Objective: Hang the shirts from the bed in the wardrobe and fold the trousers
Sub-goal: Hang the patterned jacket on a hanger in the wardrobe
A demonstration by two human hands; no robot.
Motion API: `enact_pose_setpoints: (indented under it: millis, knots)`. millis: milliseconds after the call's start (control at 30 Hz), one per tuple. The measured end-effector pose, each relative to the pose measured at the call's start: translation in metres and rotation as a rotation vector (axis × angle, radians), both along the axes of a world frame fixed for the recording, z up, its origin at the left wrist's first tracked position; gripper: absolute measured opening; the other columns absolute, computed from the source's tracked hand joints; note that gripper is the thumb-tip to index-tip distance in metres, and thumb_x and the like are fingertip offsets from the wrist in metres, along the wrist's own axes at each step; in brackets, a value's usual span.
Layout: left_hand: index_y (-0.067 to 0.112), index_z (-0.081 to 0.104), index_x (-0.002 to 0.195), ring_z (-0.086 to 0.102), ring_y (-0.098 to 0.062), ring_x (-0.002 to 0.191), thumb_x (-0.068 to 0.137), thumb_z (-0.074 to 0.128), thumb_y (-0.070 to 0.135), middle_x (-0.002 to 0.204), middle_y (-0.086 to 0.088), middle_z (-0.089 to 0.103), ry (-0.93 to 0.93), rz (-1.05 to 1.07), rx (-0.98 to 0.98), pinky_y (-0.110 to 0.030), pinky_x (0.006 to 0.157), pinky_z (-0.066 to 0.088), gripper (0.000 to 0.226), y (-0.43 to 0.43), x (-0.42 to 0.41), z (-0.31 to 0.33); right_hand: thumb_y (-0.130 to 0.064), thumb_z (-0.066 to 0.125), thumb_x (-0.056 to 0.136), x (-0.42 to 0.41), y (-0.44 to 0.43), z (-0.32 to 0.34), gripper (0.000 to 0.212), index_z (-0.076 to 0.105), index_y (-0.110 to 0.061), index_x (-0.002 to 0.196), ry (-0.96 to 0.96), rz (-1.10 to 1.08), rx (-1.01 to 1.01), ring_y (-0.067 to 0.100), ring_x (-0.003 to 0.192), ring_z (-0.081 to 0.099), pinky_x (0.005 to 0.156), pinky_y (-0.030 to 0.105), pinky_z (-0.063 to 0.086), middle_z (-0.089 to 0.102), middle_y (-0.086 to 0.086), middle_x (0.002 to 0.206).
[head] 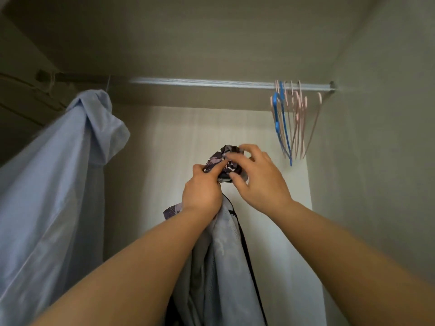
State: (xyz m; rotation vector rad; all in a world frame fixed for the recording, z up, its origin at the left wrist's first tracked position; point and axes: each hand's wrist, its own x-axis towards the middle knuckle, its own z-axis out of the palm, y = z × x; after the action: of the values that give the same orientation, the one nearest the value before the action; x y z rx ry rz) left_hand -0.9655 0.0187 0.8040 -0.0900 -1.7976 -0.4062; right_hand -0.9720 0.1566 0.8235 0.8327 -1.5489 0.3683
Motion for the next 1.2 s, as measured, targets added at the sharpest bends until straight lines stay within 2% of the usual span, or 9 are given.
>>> enact_pose_setpoints:
  millis: [167, 333, 433, 500, 567, 700, 800, 933, 1200]
  knots:
    - [0.032, 0.052, 0.133, 0.054, -0.020, 0.114, 0.085, 0.058, 0.012, 0.122, -0.007, 0.057, 0.092, -0.362, 0.114, -0.018, 0.093, 0.037, 0.052, 0.002, -0.011, 0.001, -0.019, 0.048, 0.096, -0.024, -0.009, -0.008, 0.034, 0.057, -0.018, 0.129, -0.205, 0.143, -0.058, 0.024, 0.108, 0.053, 0.088, 0.027, 0.039, 0.058, 0.007, 0.119]
    - [0.028, 0.058, 0.125, 0.057, -0.003, 0.110, 0.077, 0.074, 0.007, 0.112, 0.013, 0.062, 0.047, -0.686, 0.174, -0.007, 0.092, 0.038, 0.055, -0.005, -0.013, 0.004, -0.013, 0.051, 0.095, -0.033, -0.012, -0.002, 0.031, 0.063, -0.018, 0.122, -0.462, 0.363, -0.156, 0.018, 0.110, 0.055, 0.084, 0.012, 0.033, 0.063, 0.005, 0.120]
    - [0.034, 0.060, 0.113, 0.060, 0.002, 0.103, 0.073, 0.080, 0.014, 0.107, 0.018, 0.065, 0.044, -0.803, 0.180, -0.009, 0.091, 0.042, 0.049, -0.010, -0.013, 0.006, -0.007, 0.046, 0.096, -0.031, -0.012, 0.002, 0.033, 0.061, -0.015, 0.124, -0.641, 0.532, -0.149, 0.020, 0.116, 0.054, 0.103, 0.030, 0.040, 0.060, 0.006, 0.125]
    - [0.038, 0.065, 0.097, 0.062, 0.003, 0.096, 0.073, 0.080, 0.022, 0.099, 0.019, 0.068, 0.101, -0.772, 0.252, -0.009, 0.085, 0.044, 0.033, -0.008, -0.013, 0.008, -0.002, 0.041, 0.097, -0.030, -0.015, 0.003, 0.037, 0.055, -0.018, 0.127, -0.709, 0.620, -0.124, 0.022, 0.114, 0.056, 0.102, 0.040, 0.043, 0.059, 0.009, 0.125]
    - [0.042, 0.065, 0.076, 0.062, 0.008, 0.079, 0.072, 0.081, 0.030, 0.079, 0.024, 0.067, 0.172, -0.658, 0.344, -0.004, 0.069, 0.043, 0.020, -0.005, -0.011, 0.011, -0.001, 0.038, 0.097, -0.027, -0.019, 0.005, 0.040, 0.043, -0.024, 0.129, -0.720, 0.627, -0.107, 0.021, 0.103, 0.058, 0.094, 0.039, 0.048, 0.060, 0.010, 0.119]
    - [0.031, 0.061, 0.063, 0.059, -0.011, 0.070, 0.075, 0.075, 0.038, 0.076, 0.008, 0.066, 0.223, -0.387, 0.394, -0.021, 0.062, 0.041, 0.020, -0.003, -0.009, 0.021, -0.006, 0.038, 0.096, -0.015, -0.017, 0.022, 0.041, 0.039, -0.022, 0.133, -0.526, 0.349, -0.036, 0.014, 0.075, 0.054, 0.066, 0.026, 0.046, 0.059, 0.000, 0.084]
    - [0.029, 0.056, 0.059, 0.056, -0.013, 0.065, 0.078, 0.071, 0.032, 0.078, 0.003, 0.066, 0.254, -0.340, 0.340, -0.020, 0.055, 0.038, 0.025, 0.000, -0.007, 0.028, -0.009, 0.042, 0.092, 0.001, -0.010, 0.038, 0.039, 0.045, -0.024, 0.128, -0.356, 0.045, 0.092, 0.026, 0.092, 0.057, 0.075, 0.035, 0.049, 0.062, 0.008, 0.104]
    - [0.027, 0.057, 0.065, 0.060, -0.022, 0.078, 0.079, 0.070, 0.030, 0.084, -0.003, 0.066, 0.256, -0.290, 0.208, -0.029, 0.068, 0.047, 0.019, 0.006, -0.005, 0.041, -0.011, 0.046, 0.089, 0.021, -0.001, 0.064, 0.039, 0.045, -0.019, 0.127, 0.061, -0.359, 0.136, 0.025, 0.109, 0.049, 0.073, 0.032, 0.035, 0.058, 0.005, 0.118]
    - [0.031, 0.043, 0.062, 0.048, -0.019, 0.070, 0.076, 0.069, 0.032, 0.072, 0.006, 0.053, 0.219, -0.132, 0.102, -0.025, 0.054, 0.029, 0.029, 0.016, -0.003, 0.057, -0.005, 0.041, 0.082, 0.044, 0.009, 0.089, 0.032, 0.048, -0.008, 0.113, 0.406, -0.714, 0.110, 0.029, 0.110, 0.039, 0.084, 0.035, 0.031, 0.052, 0.012, 0.109]
